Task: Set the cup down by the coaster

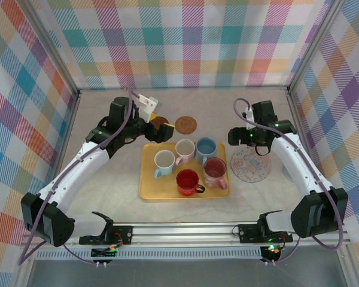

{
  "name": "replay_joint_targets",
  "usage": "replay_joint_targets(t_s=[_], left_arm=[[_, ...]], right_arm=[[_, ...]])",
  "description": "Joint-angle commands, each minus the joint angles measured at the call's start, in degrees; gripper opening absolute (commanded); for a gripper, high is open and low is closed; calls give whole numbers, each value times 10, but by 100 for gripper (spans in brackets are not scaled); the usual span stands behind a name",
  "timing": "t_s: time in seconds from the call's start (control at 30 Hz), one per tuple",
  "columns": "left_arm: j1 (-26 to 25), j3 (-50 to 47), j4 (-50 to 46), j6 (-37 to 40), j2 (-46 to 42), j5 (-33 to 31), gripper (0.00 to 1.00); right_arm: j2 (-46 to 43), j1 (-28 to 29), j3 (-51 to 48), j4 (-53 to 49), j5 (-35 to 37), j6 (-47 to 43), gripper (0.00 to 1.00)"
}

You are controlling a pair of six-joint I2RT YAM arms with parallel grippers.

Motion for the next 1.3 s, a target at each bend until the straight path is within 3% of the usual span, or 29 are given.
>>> replay_joint_targets(t_s=[0.0,0.27,0.53,1.27], left_arm=[[-17,-1,-29,43,-1,-2,100],[-37,-7,-64,91,7,-13,100],[-38,-24,-38,75,11,-3,100],[-40,-50,-2,70,25,-8,100]], right_arm=[[15,-11,-19,-13,-5,22,85],[84,-15,-53,7,-31,15,78],[153,-14,-55,16,-27,25,67],[265,5,-44,10,12,1,58]])
